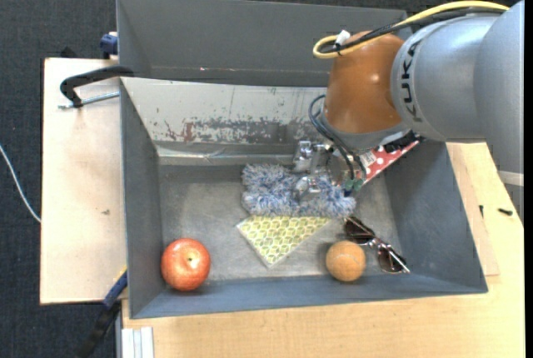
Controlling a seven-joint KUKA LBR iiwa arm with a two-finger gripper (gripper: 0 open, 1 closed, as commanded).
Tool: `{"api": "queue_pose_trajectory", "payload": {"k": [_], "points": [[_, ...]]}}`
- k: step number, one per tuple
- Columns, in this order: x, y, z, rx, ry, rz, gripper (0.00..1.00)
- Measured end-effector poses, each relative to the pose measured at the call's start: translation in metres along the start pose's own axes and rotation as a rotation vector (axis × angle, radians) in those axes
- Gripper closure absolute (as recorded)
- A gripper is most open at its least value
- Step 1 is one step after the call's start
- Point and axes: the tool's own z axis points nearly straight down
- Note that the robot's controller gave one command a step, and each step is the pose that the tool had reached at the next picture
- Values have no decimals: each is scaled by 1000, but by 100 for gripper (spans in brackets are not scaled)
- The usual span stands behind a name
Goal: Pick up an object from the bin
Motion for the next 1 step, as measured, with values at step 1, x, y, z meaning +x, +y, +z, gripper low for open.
{"api": "queue_pose_trajectory", "payload": {"k": [1], "points": [[27, -15, -185, 2, -34, 75, 100]]}}
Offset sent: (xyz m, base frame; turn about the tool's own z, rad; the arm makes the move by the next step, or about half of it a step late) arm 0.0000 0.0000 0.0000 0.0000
